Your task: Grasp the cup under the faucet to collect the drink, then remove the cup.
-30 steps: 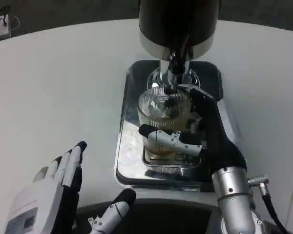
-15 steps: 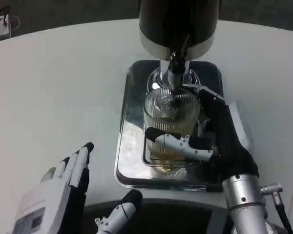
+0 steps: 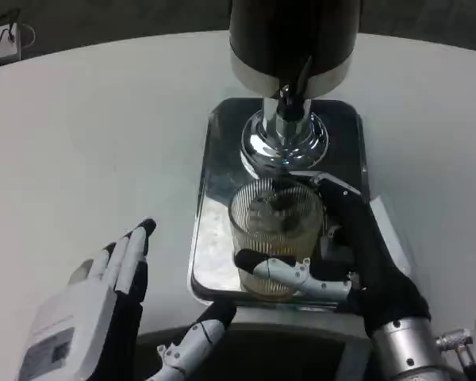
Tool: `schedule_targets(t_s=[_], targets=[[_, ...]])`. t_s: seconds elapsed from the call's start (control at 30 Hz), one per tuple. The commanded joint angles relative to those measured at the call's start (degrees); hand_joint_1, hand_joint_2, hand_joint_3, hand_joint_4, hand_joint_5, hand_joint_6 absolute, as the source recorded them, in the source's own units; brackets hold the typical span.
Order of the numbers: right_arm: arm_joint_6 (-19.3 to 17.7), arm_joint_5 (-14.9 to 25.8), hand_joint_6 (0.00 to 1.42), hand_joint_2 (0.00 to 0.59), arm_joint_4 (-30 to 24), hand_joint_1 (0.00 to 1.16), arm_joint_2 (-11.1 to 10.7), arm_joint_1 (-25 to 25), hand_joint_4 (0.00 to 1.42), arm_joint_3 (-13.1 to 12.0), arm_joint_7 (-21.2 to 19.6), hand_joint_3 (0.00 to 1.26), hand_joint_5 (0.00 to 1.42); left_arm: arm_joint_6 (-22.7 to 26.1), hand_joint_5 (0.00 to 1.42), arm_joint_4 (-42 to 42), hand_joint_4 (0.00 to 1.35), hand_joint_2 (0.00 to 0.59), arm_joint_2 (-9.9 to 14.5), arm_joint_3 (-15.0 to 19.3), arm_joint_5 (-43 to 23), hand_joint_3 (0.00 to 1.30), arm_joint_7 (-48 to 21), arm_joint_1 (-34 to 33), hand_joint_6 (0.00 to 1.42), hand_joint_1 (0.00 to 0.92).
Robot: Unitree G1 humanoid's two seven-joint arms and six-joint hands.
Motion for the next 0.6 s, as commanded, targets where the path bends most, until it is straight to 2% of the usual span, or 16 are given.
schedule_targets(t_s=[0.03,0.33,0.47,0.6], targets=[[-1.56,2.46,1.42,0.094,-7.01,1.16,0.04,2.55,0.95,-0.98,1.26,0.80,1.17,-0.93,0.00,-0.39,0.00,0.175,0.58,-0.25,1.85,0.00,0.19,0.54,0.00,0.000],[-0.49,6.40,1.42,0.094,-16.72,1.16,-1.83,6.79,0.95,-3.49,5.82,0.81,1.17,-2.14,0.00,-0.18,0.00,0.153,1.32,-1.35,4.57,0.00,-0.57,0.18,0.00,0.000],[0.01,8.33,1.42,0.094,-21.61,1.16,-2.63,9.74,0.95,-4.70,8.24,0.81,1.17,-2.64,0.00,-1.10,0.00,0.124,1.80,-1.68,6.70,0.00,-1.53,0.55,0.00,0.000],[-0.73,10.11,1.42,0.094,-25.40,1.16,-4.36,12.57,0.96,-6.14,10.87,0.81,1.16,-2.87,0.00,-2.34,0.00,0.145,1.77,-1.65,8.54,0.00,-2.79,0.84,0.00,0.000]])
